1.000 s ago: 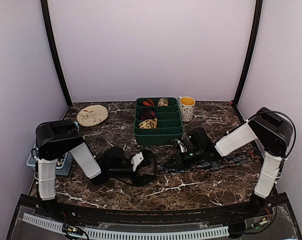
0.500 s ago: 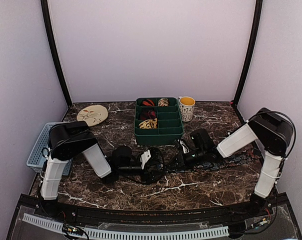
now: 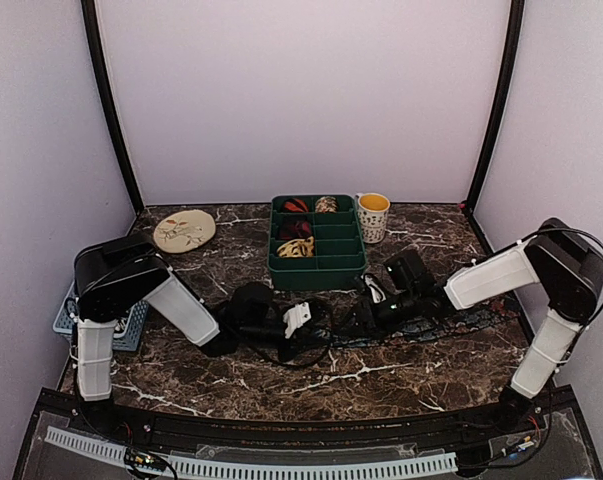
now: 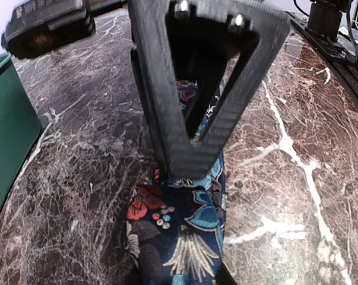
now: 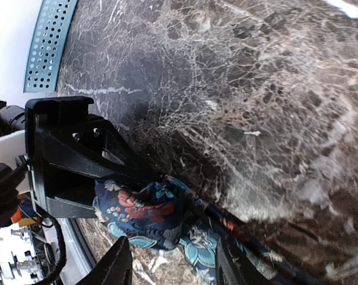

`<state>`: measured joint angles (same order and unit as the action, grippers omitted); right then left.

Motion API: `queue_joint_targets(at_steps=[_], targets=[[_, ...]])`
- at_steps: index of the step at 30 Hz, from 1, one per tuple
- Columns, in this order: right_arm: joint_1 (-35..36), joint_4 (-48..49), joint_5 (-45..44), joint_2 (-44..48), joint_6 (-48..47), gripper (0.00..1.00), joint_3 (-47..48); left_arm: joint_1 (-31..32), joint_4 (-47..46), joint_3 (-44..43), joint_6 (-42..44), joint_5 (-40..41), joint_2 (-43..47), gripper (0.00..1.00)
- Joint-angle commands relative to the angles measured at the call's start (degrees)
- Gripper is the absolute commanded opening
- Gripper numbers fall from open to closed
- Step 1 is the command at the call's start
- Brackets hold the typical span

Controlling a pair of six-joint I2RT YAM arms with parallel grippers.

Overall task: Roll the ties
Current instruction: Roll the tie at the center of the board.

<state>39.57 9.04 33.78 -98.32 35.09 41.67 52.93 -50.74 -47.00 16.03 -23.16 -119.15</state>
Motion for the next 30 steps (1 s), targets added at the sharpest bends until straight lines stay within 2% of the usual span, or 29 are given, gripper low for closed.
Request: queue_joint_targets(at_steps=[1,14,24,26,30], targets=[[-0.1,-6.9,-0.4,3.6,-0.3,0.48,3.1,0.2,12.9,-0.1,2.5,1.4,1.2,0.21],[4.4,-7.9,1.9,-2.7,1.9,0.40,8.5,0.2,15.5,-0.5,2.9,2.5,1.9,0.21],[5.0,-11.0,-1.1,-3.9,1.0,0.00,9.3,0.2,16.1,-0.3,3.5,2.6,2.2,0.23],[4.8,-10.8,-1.1,-4.0,1.1,0.00,8.6,0.2,15.4,0.0,3.5,2.9,2.5,0.26],[4.0,-8.3,0.6,-4.2,2.2,0.00,6.1,0.2,13.1,0.1,4.0,3.3,3.7,0.41]])
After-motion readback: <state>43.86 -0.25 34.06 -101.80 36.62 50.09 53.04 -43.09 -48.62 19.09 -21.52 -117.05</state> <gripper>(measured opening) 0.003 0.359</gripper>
